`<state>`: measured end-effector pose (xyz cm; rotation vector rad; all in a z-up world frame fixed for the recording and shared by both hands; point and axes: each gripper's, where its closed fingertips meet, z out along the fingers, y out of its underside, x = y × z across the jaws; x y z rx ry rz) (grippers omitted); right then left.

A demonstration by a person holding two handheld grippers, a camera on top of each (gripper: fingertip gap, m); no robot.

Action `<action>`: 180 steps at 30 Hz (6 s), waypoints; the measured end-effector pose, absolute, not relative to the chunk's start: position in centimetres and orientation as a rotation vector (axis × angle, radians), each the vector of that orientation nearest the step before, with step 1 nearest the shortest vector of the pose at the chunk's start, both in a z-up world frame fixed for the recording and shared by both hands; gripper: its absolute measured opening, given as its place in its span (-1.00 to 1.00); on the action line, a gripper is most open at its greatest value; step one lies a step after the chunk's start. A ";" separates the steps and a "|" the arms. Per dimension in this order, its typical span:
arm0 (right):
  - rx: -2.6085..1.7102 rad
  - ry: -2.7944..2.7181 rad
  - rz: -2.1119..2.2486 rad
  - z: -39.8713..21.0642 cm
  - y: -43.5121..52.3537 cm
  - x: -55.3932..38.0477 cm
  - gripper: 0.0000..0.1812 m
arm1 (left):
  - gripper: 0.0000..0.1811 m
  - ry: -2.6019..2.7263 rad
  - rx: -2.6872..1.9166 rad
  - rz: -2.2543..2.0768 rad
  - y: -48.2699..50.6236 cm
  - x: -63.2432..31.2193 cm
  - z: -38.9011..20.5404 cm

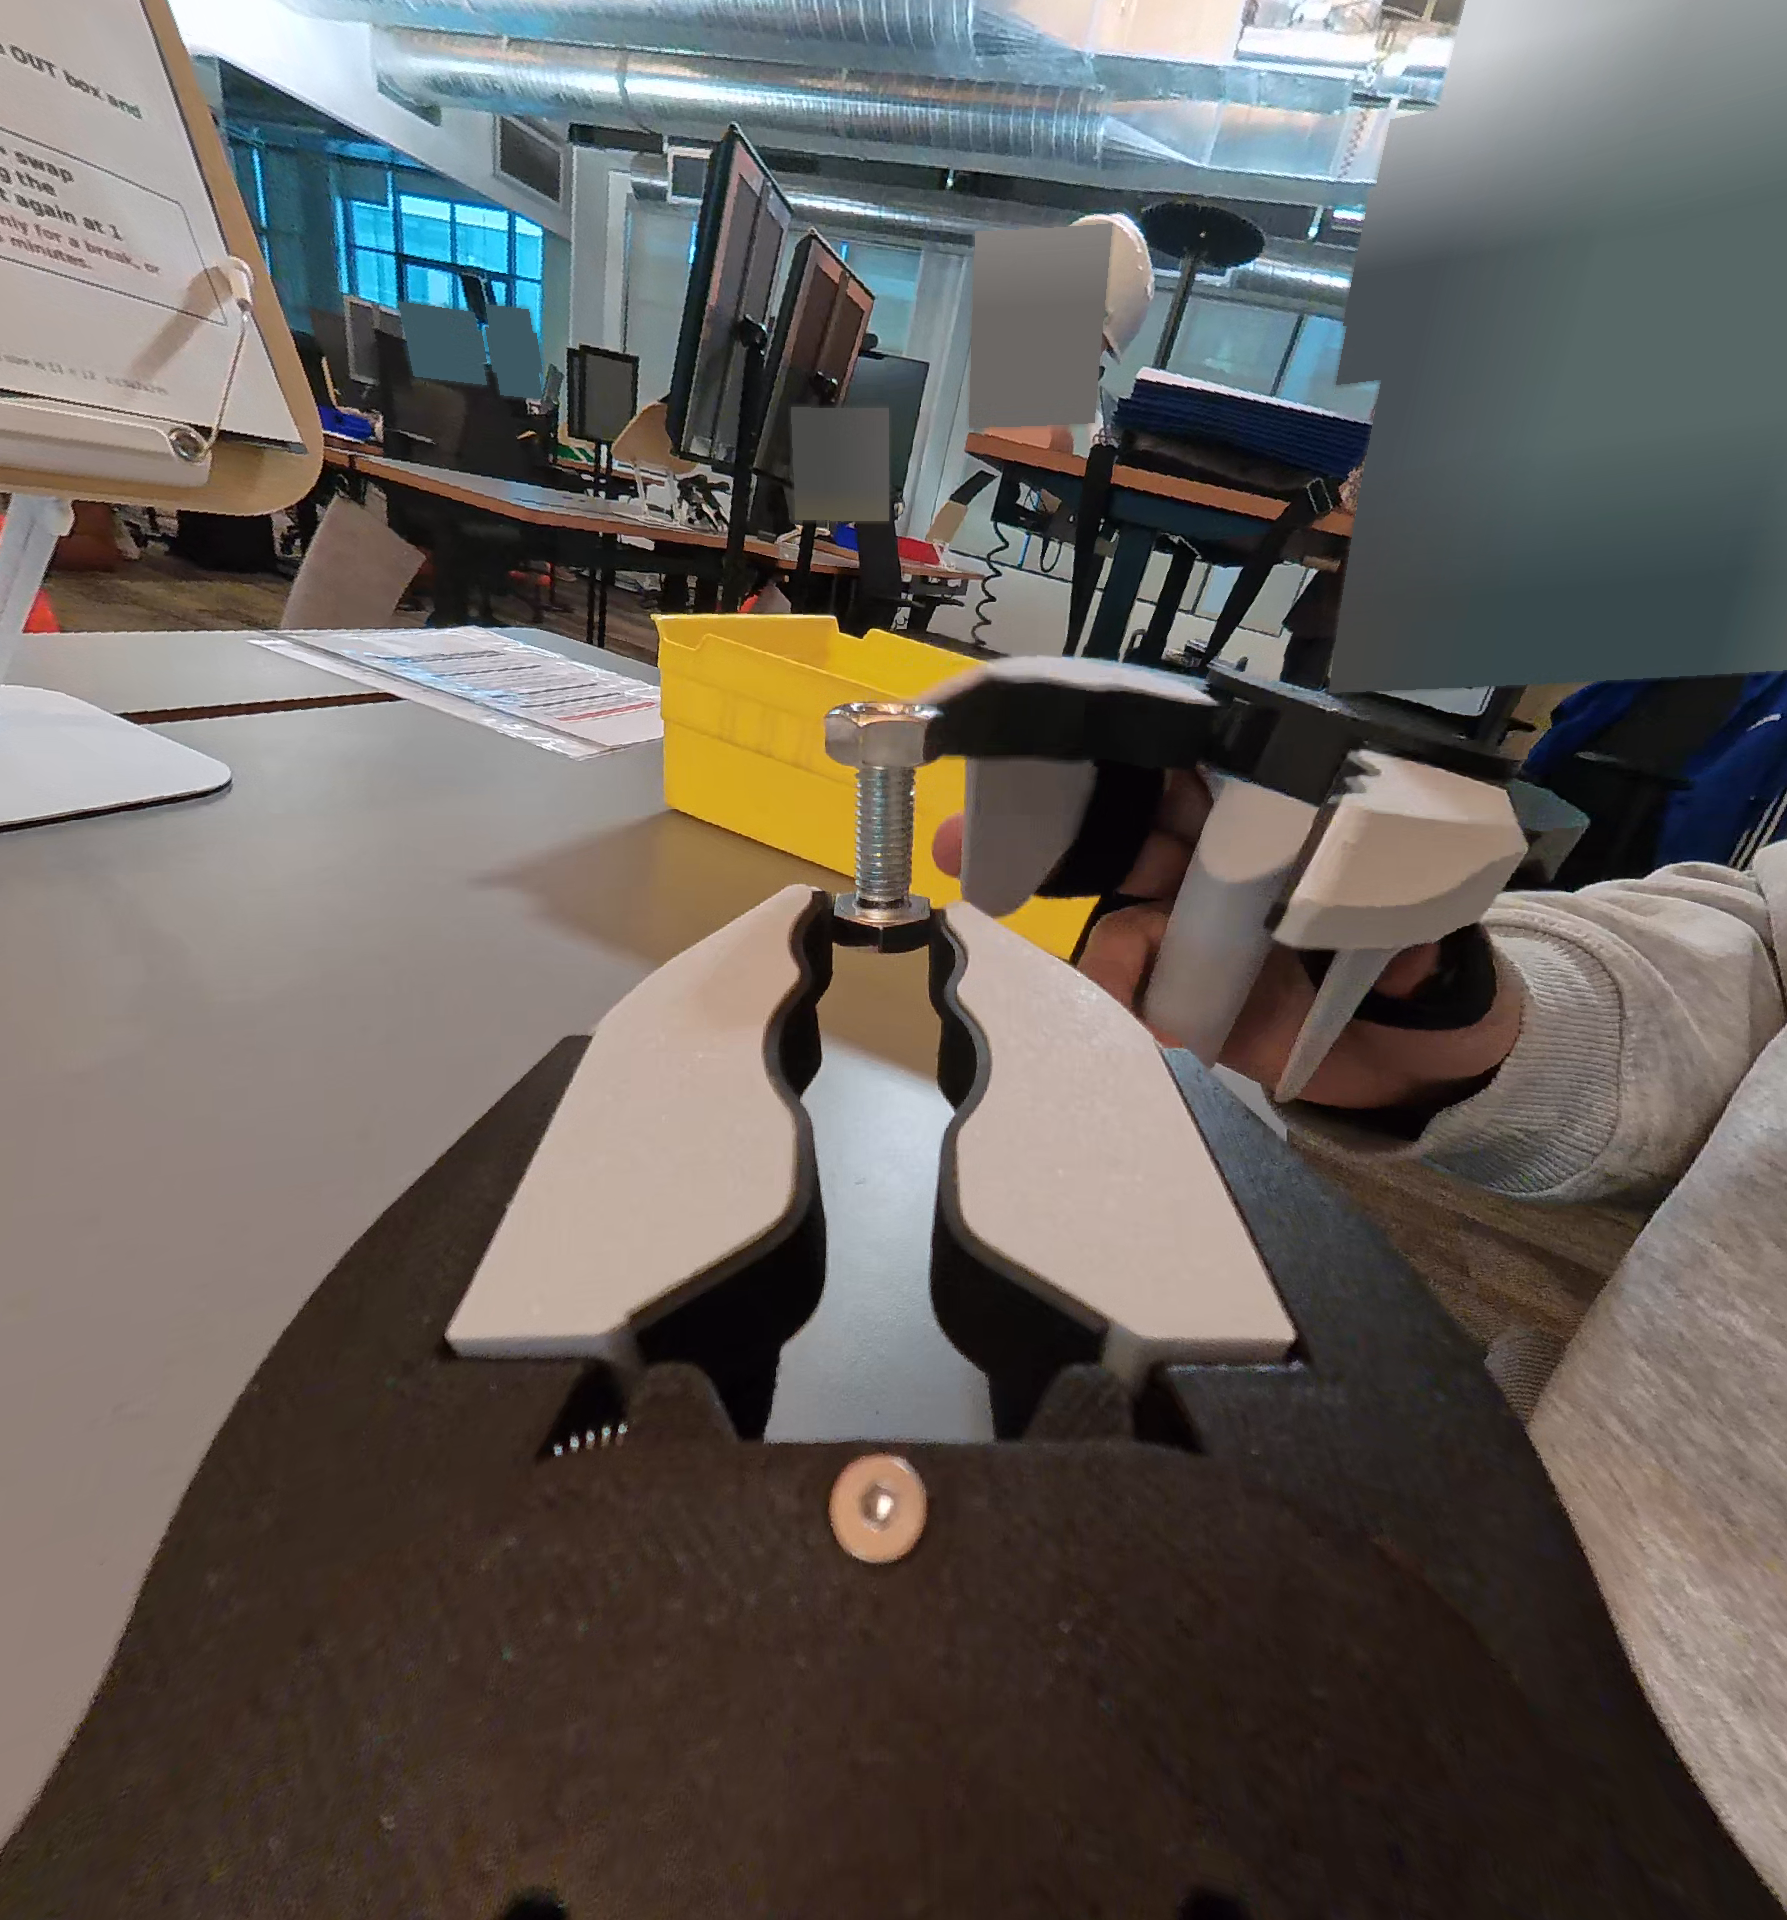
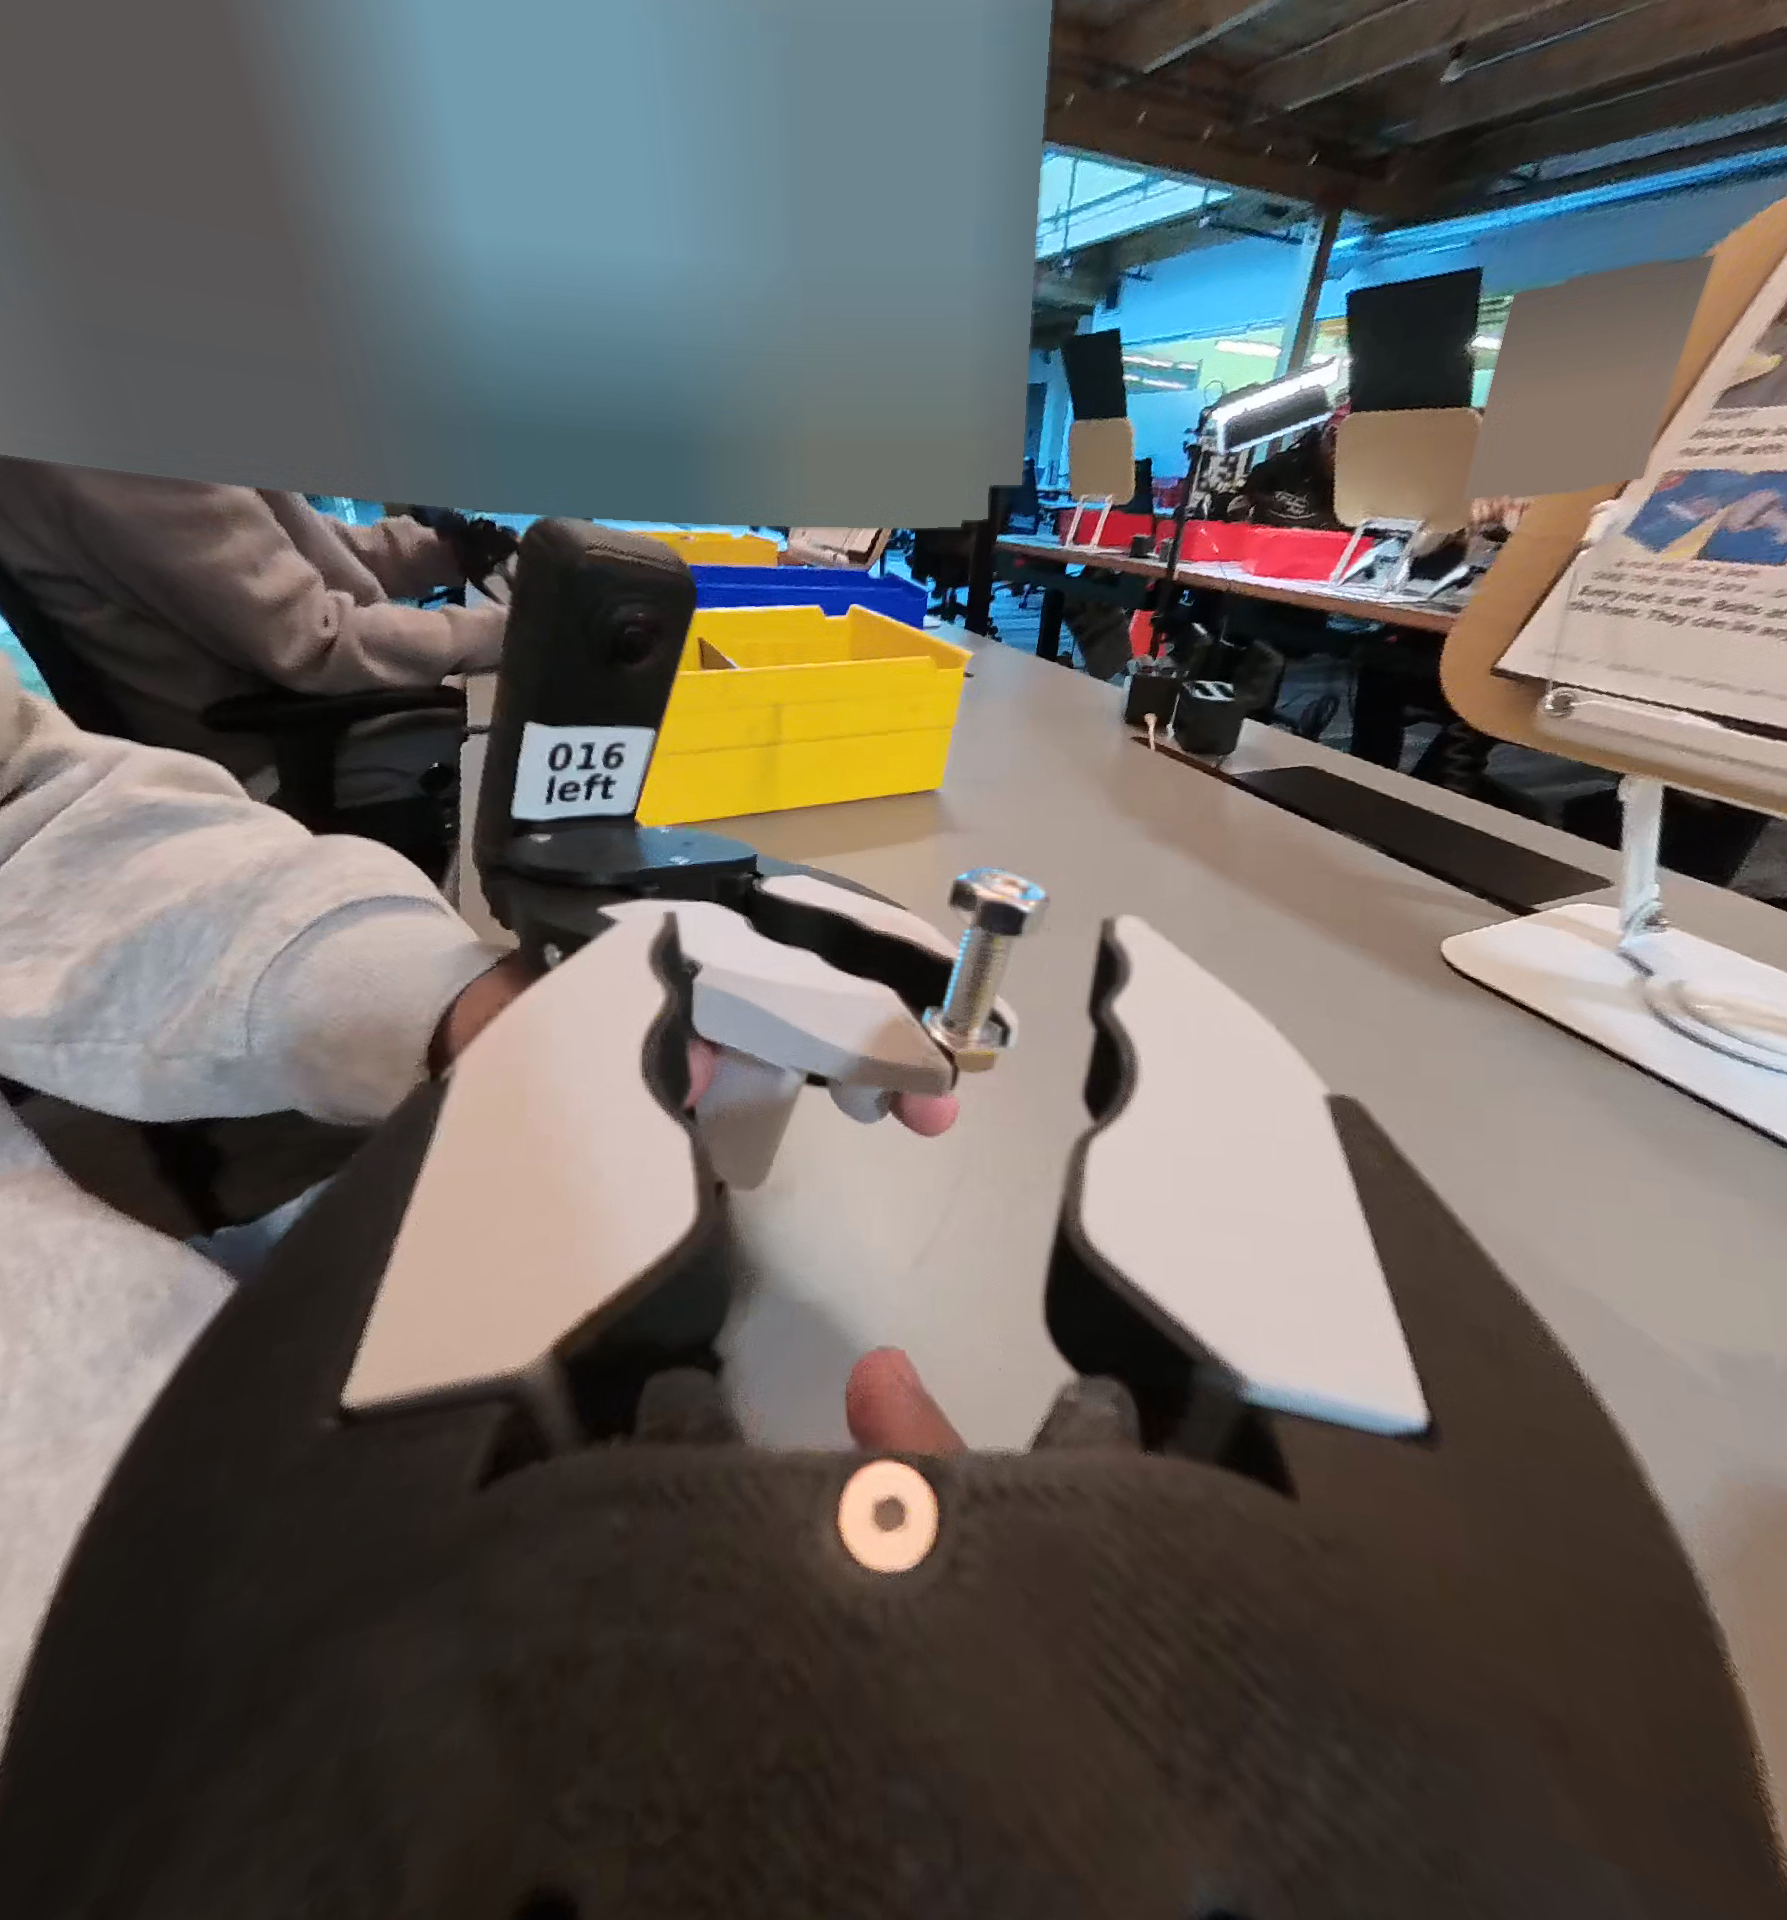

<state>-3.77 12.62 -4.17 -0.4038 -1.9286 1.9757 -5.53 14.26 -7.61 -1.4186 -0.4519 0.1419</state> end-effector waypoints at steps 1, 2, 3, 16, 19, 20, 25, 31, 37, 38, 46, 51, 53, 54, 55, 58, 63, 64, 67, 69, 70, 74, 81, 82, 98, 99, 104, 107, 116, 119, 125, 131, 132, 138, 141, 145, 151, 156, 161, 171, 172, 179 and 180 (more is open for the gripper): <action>-0.398 -1.943 1.988 -4.3 12.5 -3.6 -0.17 | -0.80 -0.453 -1.418 0.141 14.3 -5.5 -7.6; -0.386 -1.979 1.994 -4.6 12.3 -3.3 -0.25 | -0.80 -0.454 -1.418 0.141 14.2 -5.6 -7.6; -0.385 -2.006 1.981 -4.8 12.1 -3.2 -0.32 | -0.80 -0.454 -1.417 0.140 14.2 -5.6 -7.6; -0.319 -1.960 1.961 -4.1 12.3 -2.8 -0.43 | -0.79 -0.455 -1.421 0.133 14.3 -5.5 -7.7; -0.356 -1.923 1.968 -4.1 12.4 -3.4 -0.11 | -0.80 -0.451 -1.423 0.134 14.3 -5.4 -7.7; -0.354 -1.951 1.969 -4.4 12.2 -3.3 -0.12 | -0.79 -0.452 -1.423 0.132 14.3 -5.5 -7.7; -0.269 -2.056 1.924 -5.4 11.9 -2.3 -0.69 | -0.79 -0.458 -1.419 0.129 14.3 -5.5 -7.7; -0.374 -1.961 1.949 -4.9 12.4 -3.7 -0.19 | -0.79 -0.450 -1.422 0.132 14.3 -5.4 -7.7; -0.267 -2.059 1.999 -4.9 11.8 -1.6 -0.77 | -0.79 -0.457 -1.419 0.128 14.3 -5.5 -7.7; -0.271 -2.039 1.986 -4.7 11.9 -1.8 -0.74 | -0.79 -0.456 -1.420 0.128 14.3 -5.5 -7.7; -0.312 -2.014 2.000 -4.8 11.8 -2.2 -0.37 | -0.79 -0.457 -1.420 0.128 14.3 -5.5 -7.7; -0.328 -2.018 1.976 -4.8 11.9 -2.3 -0.53 | -0.79 -0.456 -1.420 0.130 14.3 -5.5 -7.7; -0.353 -1.971 1.980 -4.5 12.1 -2.8 -0.35 | -0.79 -0.457 -1.419 0.129 14.3 -5.5 -7.7; -0.366 -1.957 1.983 -4.4 12.2 -3.0 -0.27 | -0.79 -0.456 -1.420 0.129 14.3 -5.4 -7.7; -0.372 -1.952 1.987 -4.4 12.2 -3.1 -0.21 | -0.79 -0.456 -1.421 0.130 14.3 -5.5 -7.7; -0.357 -1.997 2.000 -4.7 11.9 -2.6 -0.29 | -0.79 -0.463 -1.417 0.125 14.2 -5.5 -7.7; -0.344 -1.970 1.987 -4.3 12.2 -2.6 -0.43 | -0.79 -0.454 -1.421 0.130 14.3 -5.4 -7.7; -0.358 -1.940 1.983 -4.0 12.4 -2.9 -0.37 | -0.79 -0.453 -1.421 0.130 14.3 -5.4 -7.7; -0.385 -1.919 1.994 -3.9 12.5 -3.3 -0.18 | -0.79 -0.454 -1.422 0.129 14.3 -5.4 -7.7; -0.384 -1.958 1.994 -4.4 12.1 -3.1 -0.15 | -0.79 -0.453 -1.422 0.128 14.3 -5.4 -7.7; -0.374 -1.974 1.994 -4.6 11.9 -2.8 -0.18 | -0.79 -0.454 -1.421 0.127 14.3 -5.4 -7.7; -0.332 -1.964 1.985 -4.2 11.9 -2.4 -0.30 | -0.79 -0.457 -1.420 0.125 14.3 -5.5 -7.7; -0.381 -1.977 2.000 -4.6 11.8 -2.7 -0.16 | -0.79 -0.455 -1.421 0.129 14.3 -5.4 -7.7; -0.374 -1.982 2.012 -4.6 11.6 -2.5 -0.15 | -0.79 -0.460 -1.418 0.129 14.2 -5.5 -7.7; -0.350 -1.996 2.044 -4.5 11.5 -1.9 -0.27 | -0.79 -0.473 -1.415 0.120 14.2 -5.6 -7.7; -0.355 -1.984 2.034 -4.6 11.6 -2.1 -0.27 | -0.79 -0.472 -1.415 0.120 14.2 -5.6 -7.7; -0.365 -1.938 2.028 -4.4 11.8 -2.7 -0.08 | -0.79 -0.457 -1.426 0.129 14.3 -5.4 -7.7; -0.345 -1.963 2.034 -4.5 11.5 -2.2 -0.10 | -0.79 -0.467 -1.419 0.124 14.2 -5.6 -7.7; -0.312 -1.932 1.989 -4.4 11.4 -2.4 -0.02 | -0.79 -0.463 -1.427 0.127 14.3 -5.5 -7.8; -0.291 -1.953 2.009 -4.4 11.2 -1.9 -0.11 | -0.79 -0.478 -1.424 0.118 14.2 -5.6 -7.8; -0.329 -1.885 2.001 -3.8 11.8 -2.7 -0.03 | -0.79 -0.467 -1.434 0.126 14.4 -5.5 -7.9; -0.276 -1.988 2.012 -4.4 11.3 -1.5 -0.37 | -0.79 -0.483 -1.435 0.113 14.3 -5.7 -8.0; -0.275 -1.995 2.008 -4.3 11.4 -1.4 -0.46 | -0.79 -0.481 -1.436 0.114 14.3 -5.6 -8.0; -0.356 -1.936 1.937 -4.5 12.6 -3.2 -0.46 | -0.79 -0.433 -1.467 0.119 14.9 -4.9 -8.0; -0.416 -1.926 1.966 -4.6 13.1 -3.9 -0.46 | -0.79 -0.412 -1.478 0.112 15.1 -4.6 -8.0; -0.489 -1.925 2.039 -4.6 13.6 -4.4 -0.50 | -0.80 -0.392 -1.490 0.089 15.4 -4.2 -8.1; -0.525 -1.951 2.110 -4.8 13.8 -4.5 -0.62 | -0.80 -0.345 -1.512 0.079 15.8 -3.4 -8.1; -0.495 -1.967 2.088 -5.0 13.8 -4.4 -0.75 | -0.79 -0.372 -1.496 0.083 15.5 -3.8 -8.1; -0.459 -1.963 2.105 -4.6 13.7 -3.9 -0.78 | -0.79 -0.480 -1.446 0.026 14.8 -5.2 -8.2; -0.522 -1.949 2.120 -4.8 13.6 -4.5 -0.49 | -0.80 -0.415 -1.486 0.050 15.4 -4.4 -8.2; -0.510 -1.968 2.121 -5.0 13.5 -4.3 -0.51 | -0.80 -0.412 -1.487 0.046 15.4 -4.3 -8.2; -0.430 -1.980 2.126 -4.1 13.7 -3.2 -0.96 | -0.79 -0.450 -1.470 0.032 15.1 -4.8 -8.3; -0.439 -1.968 2.118 -4.1 13.7 -3.4 -0.89 | -0.79 -0.445 -1.473 0.035 15.2 -4.7 -8.3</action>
